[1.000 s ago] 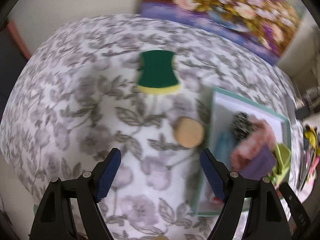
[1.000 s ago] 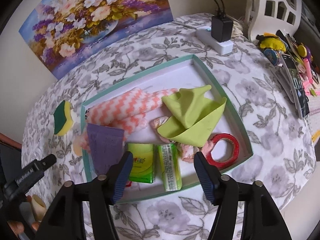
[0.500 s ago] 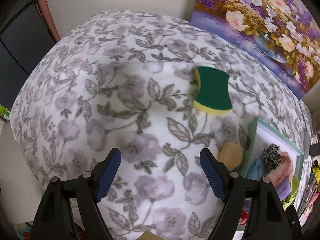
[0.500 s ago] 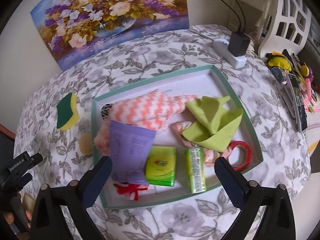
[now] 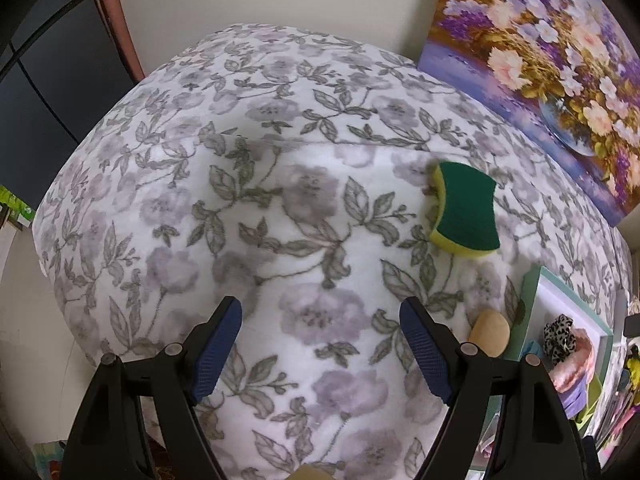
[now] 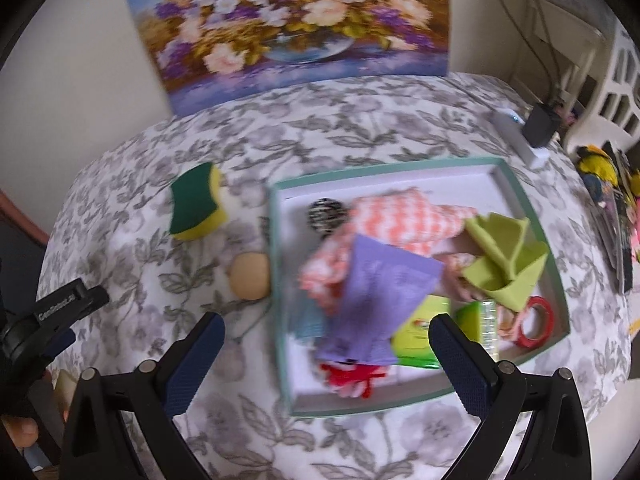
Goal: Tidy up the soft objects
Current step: 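Reach toward the beige round sponge with the right tool and grasp it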
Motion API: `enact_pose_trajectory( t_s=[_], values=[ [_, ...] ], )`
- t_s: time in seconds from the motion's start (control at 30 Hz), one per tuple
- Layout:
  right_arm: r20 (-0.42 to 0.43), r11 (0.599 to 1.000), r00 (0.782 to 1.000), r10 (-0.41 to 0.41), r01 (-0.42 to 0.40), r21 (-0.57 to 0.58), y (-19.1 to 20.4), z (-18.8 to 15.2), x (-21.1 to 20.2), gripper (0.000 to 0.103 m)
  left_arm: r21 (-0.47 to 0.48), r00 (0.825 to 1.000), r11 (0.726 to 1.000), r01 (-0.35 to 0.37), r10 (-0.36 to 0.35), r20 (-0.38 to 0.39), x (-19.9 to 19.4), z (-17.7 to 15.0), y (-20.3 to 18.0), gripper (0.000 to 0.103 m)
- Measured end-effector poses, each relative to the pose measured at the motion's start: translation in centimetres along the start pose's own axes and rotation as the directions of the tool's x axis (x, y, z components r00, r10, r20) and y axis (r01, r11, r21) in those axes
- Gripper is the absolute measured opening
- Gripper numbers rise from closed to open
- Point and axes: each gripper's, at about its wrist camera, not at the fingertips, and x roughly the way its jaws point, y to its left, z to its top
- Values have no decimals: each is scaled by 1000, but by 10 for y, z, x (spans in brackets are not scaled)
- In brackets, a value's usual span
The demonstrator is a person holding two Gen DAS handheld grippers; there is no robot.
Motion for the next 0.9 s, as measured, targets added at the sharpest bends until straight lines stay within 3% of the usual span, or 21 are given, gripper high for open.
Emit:
enact_pose_trajectory(
  t_s=[0.47, 0.73, 0.9],
  values=[
    [-22, 996, 999, 44, -45, -79, 46, 4, 18, 103, -16, 1000, 1000, 8, -8, -19, 13, 12, 13, 82],
    [-27, 990, 993, 114, -116, -76, 55, 17, 33, 103, -20, 1000, 1000, 24, -24, -13, 20, 24, 10, 82],
    [-41, 987, 988, 148, -150, -48, 52, 25, 47, 89, -37, 998, 998, 41, -43, -40, 27, 28, 10, 82]
  ],
)
